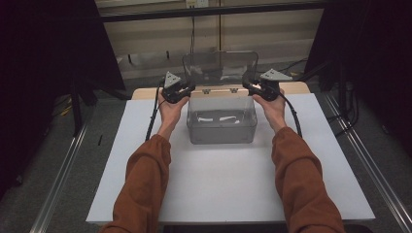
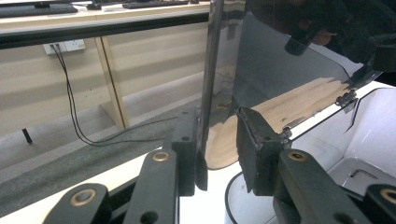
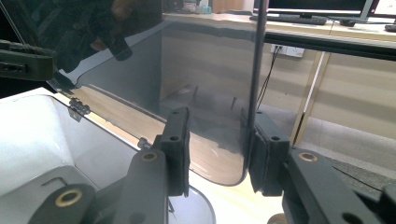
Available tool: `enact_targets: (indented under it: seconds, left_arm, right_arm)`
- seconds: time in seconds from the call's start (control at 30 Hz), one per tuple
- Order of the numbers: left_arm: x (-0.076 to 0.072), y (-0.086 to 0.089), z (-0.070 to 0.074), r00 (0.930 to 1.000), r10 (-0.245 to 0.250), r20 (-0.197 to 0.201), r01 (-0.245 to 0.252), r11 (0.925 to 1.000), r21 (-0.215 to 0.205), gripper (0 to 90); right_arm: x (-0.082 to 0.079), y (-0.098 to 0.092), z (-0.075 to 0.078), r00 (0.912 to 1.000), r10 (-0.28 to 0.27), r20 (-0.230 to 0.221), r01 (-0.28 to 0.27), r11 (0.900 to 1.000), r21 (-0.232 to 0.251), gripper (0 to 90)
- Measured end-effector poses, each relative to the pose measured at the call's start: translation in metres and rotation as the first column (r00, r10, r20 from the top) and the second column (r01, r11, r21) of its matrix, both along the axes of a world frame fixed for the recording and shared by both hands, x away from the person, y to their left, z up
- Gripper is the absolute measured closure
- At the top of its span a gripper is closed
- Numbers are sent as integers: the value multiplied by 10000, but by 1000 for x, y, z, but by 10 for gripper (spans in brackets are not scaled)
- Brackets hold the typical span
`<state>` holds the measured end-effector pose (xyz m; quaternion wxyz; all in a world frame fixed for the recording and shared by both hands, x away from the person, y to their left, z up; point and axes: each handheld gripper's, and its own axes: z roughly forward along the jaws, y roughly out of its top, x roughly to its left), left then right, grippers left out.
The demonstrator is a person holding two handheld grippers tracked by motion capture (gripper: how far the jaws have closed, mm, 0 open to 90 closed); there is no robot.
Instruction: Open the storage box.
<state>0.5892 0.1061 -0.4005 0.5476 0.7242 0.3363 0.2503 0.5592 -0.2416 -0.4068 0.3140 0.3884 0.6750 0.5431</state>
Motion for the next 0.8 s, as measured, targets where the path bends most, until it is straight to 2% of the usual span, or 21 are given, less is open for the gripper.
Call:
enact_targets:
  seconds: [0.03, 0.13, 0.23, 0.3, 0.4, 0.5, 0.63, 0.67, 0.7, 0.73, 0.77, 0.8]
  left_arm:
    - [0, -1, 1, 10000, 34, -75, -35, 10000, -83, 698]
    - [3, 0, 4, 9996, 10, -278, -8, 10000, 71, 698]
    - [5, 1, 4, 9989, -43, -461, 41, 10000, -44, 705]
    - [6, 0, 4, 9984, 32, -572, -50, 9995, -301, 707]
    - [7, 1, 4, 9974, 51, -717, -70, 9996, -266, 706]
    - [8, -1, 5, 9957, 221, -898, -272, 9980, -563, 714]
    - [9, 0, 5, 9944, 192, -1043, -247, 9984, -517, 709]
    - [10, -1, 5, 9943, 224, -1045, -292, 9975, -637, 705]
    - [10, 0, 6, 9941, 187, -1065, -231, 9989, -402, 705]
    - [11, -1, 6, 9940, 215, -1073, -255, 9990, -361, 705]
    - [11, -2, 6, 9937, 278, -1090, -334, 9982, -505, 700]
    - [11, -3, 6, 9931, 288, -1139, -338, 9985, -421, 692]
  right_arm:
    - [1, 0, 0, 10000, -28, -34, 27, 10000, -28, 634]
    - [4, -1, 2, 9999, -1, -140, 0, 10000, -16, 642]
    - [6, -1, 2, 9997, -10, -234, 13, 9999, 144, 650]
    - [7, -2, 2, 9995, -2, -302, 13, 9993, 369, 658]
    - [9, -2, 2, 9991, -61, -430, 79, 9991, 406, 661]
    - [11, -2, 4, 9982, -93, -594, 118, 9991, 418, 662]
    - [13, -2, 4, 9967, -128, -803, 176, 9981, 593, 660]
    - [14, -2, 5, 9964, -148, -835, 202, 9977, 643, 660]
    - [14, -2, 5, 9960, -163, -883, 221, 9976, 659, 660]
    - [15, -2, 5, 9958, -157, -902, 219, 9974, 682, 660]
    - [15, -2, 5, 9951, -165, -974, 239, 9969, 745, 660]
    - [16, -2, 5, 9949, -179, -990, 255, 9968, 764, 660]
